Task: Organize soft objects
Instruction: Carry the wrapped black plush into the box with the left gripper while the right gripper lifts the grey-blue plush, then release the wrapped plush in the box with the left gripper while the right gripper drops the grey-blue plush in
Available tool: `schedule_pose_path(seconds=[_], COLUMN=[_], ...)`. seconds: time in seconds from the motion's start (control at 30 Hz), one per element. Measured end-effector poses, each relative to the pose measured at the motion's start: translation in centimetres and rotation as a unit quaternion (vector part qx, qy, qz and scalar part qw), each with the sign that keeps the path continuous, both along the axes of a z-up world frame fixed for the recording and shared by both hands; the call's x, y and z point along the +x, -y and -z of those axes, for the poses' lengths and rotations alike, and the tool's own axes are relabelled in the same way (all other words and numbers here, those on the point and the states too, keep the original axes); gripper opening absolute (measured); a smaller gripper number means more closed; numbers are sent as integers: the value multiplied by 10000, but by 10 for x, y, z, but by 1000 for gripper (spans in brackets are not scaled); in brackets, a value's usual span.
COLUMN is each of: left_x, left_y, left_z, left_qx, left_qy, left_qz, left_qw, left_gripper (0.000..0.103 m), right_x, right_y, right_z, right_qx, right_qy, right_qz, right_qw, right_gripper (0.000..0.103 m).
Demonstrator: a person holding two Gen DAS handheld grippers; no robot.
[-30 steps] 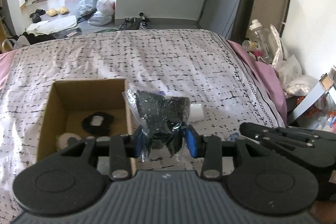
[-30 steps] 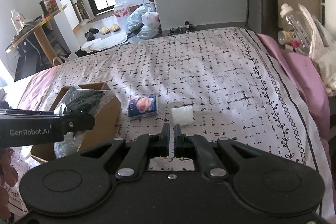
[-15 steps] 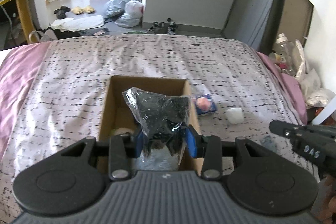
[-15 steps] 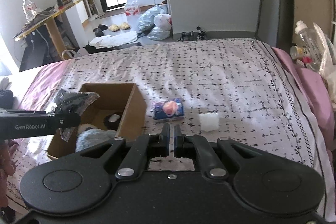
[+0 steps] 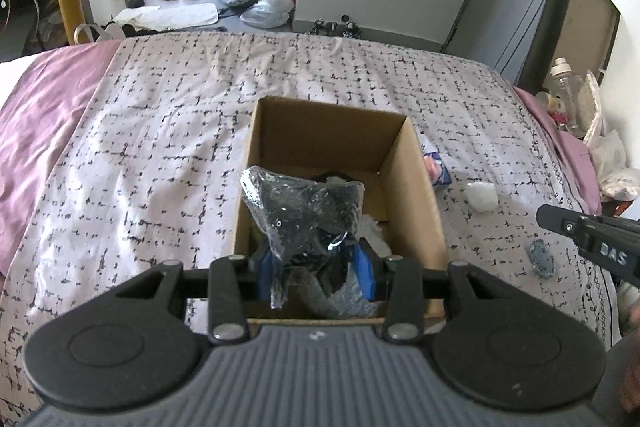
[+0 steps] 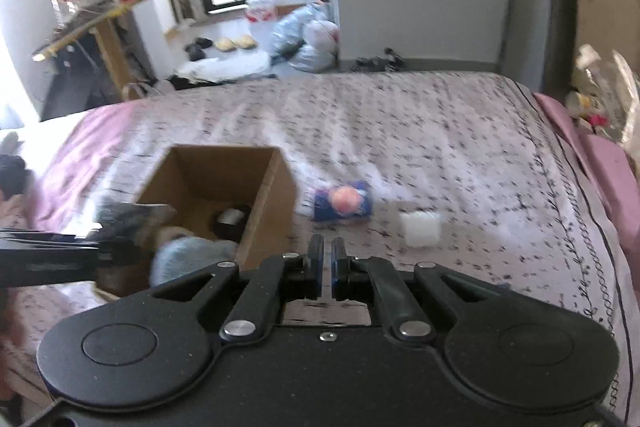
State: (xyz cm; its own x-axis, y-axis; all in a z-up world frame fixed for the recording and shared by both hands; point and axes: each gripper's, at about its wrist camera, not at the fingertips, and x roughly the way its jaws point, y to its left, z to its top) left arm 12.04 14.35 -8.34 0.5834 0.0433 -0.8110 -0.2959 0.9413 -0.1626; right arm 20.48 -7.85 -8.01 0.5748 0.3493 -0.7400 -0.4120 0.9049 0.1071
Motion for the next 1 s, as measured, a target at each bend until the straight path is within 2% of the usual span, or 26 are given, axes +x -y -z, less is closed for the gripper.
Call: schedule_pose_path(seconds=[0.1,0.17,0.2,0.23,0.3,0.43,0.5,0.63,0.7,0.8,0.87,0.9,0.97,1.0], left_x=[2,3,3,4,5,7,8,12,14,17,18,19,19,19], left_y=[-2,-3,-4,-5,-6,-5,-5,-5,-6,-6,-7,-7,-8,-8], left_z=[6,9,10,10,12,12,9,3,0,-2,-2,-2,-1,-1], left_qx=[-16,-21,-22,-25,-56,-7,3,67,77,85,104,102,75,72], left_qy=[-87,-130,-134,-144,-176,-239,-208,-142,-93,-32,-29,-32,-33,-26], left_qz=[-5,-16,-34,-58,-63,-117,-143,-170,-186,-195,-227,-239,-246,-247], left_qw=[10000,9999,9999,9999,9998,9996,9997,9997,9998,9998,9997,9997,9997,9997], left_gripper=[41,41,41,41,44,48,53,60,62,67,68,68,68,68], right_x=[21,28,30,34,36,49,56,64,68,73,75,76,75,74], right_y=[27,39,43,49,56,66,69,71,70,73,77,78,80,79], right_z=[25,35,39,43,50,66,75,90,96,106,114,116,113,111], right_qx=[-41,-154,-197,-229,-260,-333,-360,-500,-659,-866,-1011,-1119,-1146,-1175], right_qy=[-417,-476,-475,-471,-454,-608,-723,-766,-762,-840,-987,-1023,-980,-965], right_qz=[392,539,589,651,735,861,914,1003,1023,1092,1167,1202,1142,1077], right_qw=[9984,9973,9969,9965,9959,9939,9925,9907,9896,9867,9831,9811,9819,9825], right_gripper=[6,8,16,28,41,47,51,74,78,75,49,23,18,13])
